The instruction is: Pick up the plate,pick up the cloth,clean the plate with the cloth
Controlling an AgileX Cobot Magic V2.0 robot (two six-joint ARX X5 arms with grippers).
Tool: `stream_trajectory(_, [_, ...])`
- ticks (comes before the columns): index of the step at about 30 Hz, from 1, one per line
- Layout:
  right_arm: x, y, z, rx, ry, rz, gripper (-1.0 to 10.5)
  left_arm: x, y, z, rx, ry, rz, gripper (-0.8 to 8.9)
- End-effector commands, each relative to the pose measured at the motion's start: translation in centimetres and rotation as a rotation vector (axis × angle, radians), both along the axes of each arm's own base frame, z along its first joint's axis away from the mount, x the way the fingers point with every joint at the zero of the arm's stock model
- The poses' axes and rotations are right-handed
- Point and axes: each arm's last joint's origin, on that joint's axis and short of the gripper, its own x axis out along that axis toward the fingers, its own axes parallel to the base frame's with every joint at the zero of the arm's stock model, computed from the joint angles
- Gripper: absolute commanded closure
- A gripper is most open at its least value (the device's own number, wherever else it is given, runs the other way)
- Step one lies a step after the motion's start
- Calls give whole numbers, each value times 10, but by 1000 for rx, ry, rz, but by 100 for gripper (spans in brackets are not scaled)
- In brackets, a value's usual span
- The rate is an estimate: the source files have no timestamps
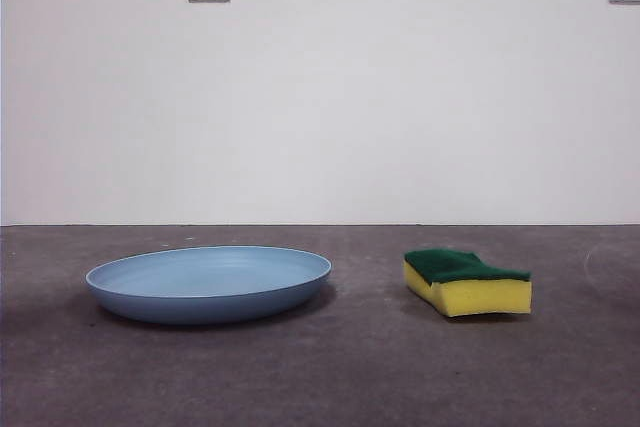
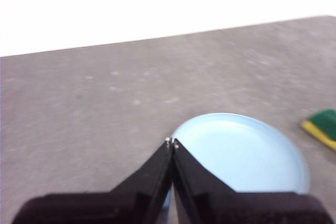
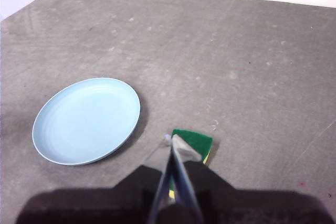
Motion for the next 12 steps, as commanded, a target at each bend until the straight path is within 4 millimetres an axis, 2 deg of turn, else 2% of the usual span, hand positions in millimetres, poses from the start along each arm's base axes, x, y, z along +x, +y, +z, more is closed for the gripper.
stream_trajectory(1, [0, 0, -1, 7, 3, -6, 946, -2, 6, -28, -3, -35, 55, 814])
stream_trajectory(6, [0, 0, -1, 7, 3, -6, 946, -5, 14, -61, -18, -41, 134, 814])
stream_trajectory(12, [0, 0, -1, 7, 3, -6, 946, -5, 18, -85, -22, -37, 179, 814])
